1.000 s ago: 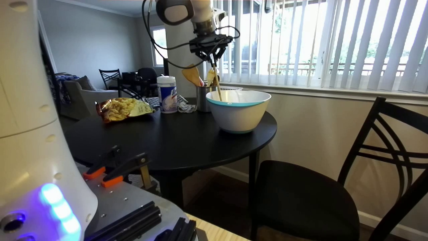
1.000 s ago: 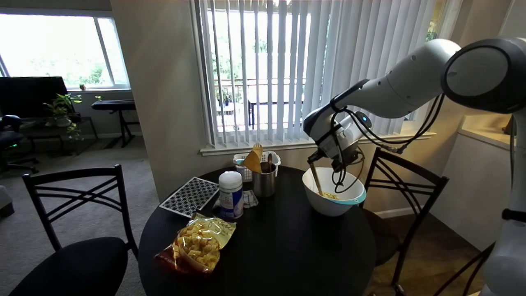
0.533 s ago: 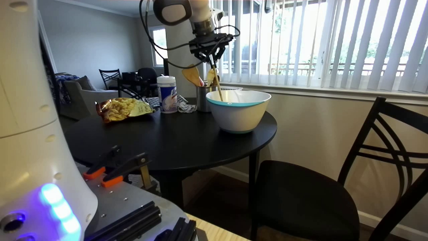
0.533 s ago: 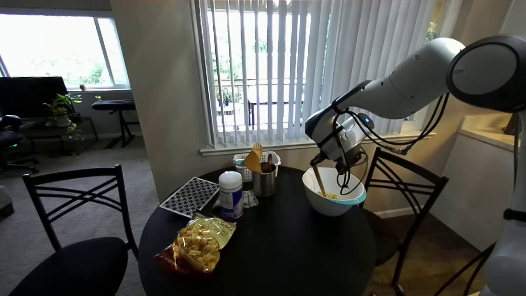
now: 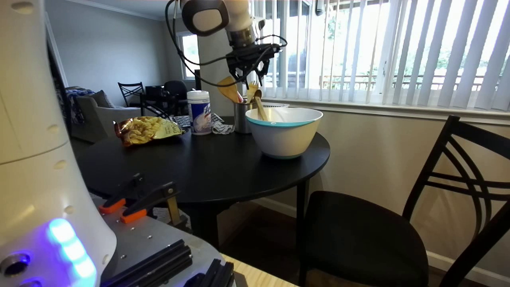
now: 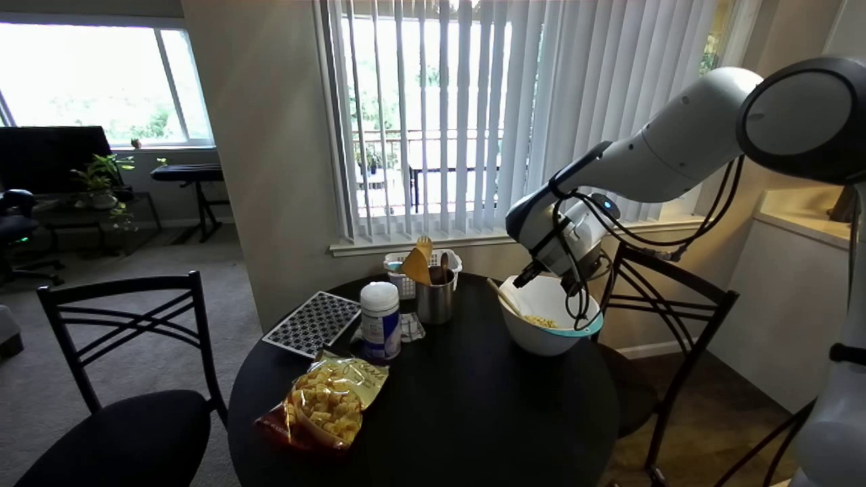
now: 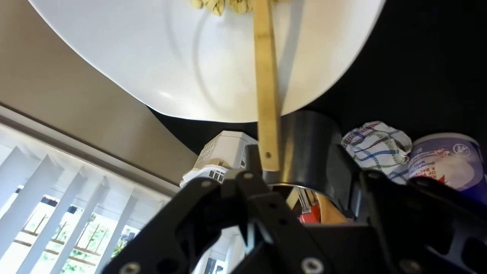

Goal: Use the wooden spoon to stir the objects in the white bowl.

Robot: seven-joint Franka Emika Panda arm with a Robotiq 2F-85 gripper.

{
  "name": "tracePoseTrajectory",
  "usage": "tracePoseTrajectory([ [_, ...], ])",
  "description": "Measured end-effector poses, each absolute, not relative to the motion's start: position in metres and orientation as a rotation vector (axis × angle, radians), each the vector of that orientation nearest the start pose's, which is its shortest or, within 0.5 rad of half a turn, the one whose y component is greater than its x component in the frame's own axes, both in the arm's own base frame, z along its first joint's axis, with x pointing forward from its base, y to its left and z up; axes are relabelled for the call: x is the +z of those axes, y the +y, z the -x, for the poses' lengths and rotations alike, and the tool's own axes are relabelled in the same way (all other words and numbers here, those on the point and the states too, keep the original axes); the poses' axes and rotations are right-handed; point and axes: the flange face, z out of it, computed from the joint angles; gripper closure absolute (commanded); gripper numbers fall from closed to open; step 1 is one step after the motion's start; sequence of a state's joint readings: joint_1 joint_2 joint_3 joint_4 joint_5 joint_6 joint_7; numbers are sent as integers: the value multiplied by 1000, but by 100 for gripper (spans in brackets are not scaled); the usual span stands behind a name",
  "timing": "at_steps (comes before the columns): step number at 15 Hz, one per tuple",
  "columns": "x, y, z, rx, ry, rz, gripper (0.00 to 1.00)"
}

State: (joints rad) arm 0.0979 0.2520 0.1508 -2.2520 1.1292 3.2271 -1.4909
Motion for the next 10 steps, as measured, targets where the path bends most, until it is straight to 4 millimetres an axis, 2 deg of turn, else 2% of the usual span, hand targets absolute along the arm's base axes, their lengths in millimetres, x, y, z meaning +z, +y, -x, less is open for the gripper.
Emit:
tracePoseTrajectory([
  [3, 300, 47, -549, -1054, -861, 2919, 2],
  [10, 304, 47, -550, -1061, -869, 2913, 0],
])
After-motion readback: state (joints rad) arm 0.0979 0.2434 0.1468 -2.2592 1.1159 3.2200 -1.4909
